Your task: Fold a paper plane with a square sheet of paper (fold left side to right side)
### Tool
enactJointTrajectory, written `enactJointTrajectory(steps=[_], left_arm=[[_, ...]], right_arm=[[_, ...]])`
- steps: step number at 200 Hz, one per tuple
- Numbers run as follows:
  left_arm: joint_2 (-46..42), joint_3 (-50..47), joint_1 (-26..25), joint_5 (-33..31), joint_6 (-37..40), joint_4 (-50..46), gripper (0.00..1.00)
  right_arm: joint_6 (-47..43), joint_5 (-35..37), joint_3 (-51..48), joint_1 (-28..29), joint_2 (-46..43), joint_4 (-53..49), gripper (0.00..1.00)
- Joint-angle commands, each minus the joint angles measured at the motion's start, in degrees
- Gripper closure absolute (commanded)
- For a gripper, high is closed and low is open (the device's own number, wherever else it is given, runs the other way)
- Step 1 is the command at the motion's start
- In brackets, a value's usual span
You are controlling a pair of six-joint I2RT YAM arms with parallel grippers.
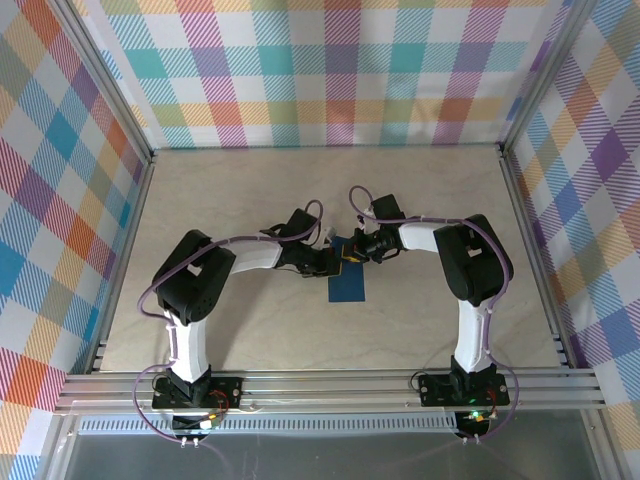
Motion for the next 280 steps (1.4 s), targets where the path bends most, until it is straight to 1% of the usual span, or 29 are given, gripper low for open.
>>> enactJointTrajectory(steps=[1,41,62,79,114,152,177,214,280], left_arm=[[1.4,1.2,-0.5,-1.2,1.4,-1.9,1.00],[1.5,0.4,-1.4,-4.7,2.6,-5.0,1.00],[1.4,-0.7,-1.7,-5.0,2.1,-4.6,1.00],[1.2,-1.4,-1.8,-5.2,1.5,-4.3,1.00],[0.6,-2.2,-2.0,-5.7,0.1,-3.4,1.00],[-0.2,-2.7,-2.1,-5.4,-1.3,-2.5,1.00],[-0.2,-2.8,-2.1,-4.6,-2.3,-1.4,1.00],[-0.2,-2.2,-2.1,-4.1,-3.0,-1.1,1.00],[-1.4,0.3,-1.7,-2.8,-4.0,-0.6,1.00]], right_arm=[[-1.1,2.6,-1.1,0.2,-0.3,-2.0,1.00],[-0.5,0.7,0.6,0.2,-2.1,-1.9,1.00],[0.2,-0.1,1.0,0.2,-4.8,-0.8,1.00],[0.3,0.6,0.5,0.2,-7.8,-1.2,1.00],[-1.5,2.6,-2.8,0.1,-14.0,-4.8,1.00],[1.1,-0.2,-10.1,1.4,-18.1,-3.0,1.00],[2.3,-2.4,-12.0,3.3,-17.0,-1.5,1.00],[3.0,-2.5,-13.7,4.8,-13.1,-0.2,1.00],[1.6,1.3,-17.1,5.1,-10.5,-1.7,1.00]])
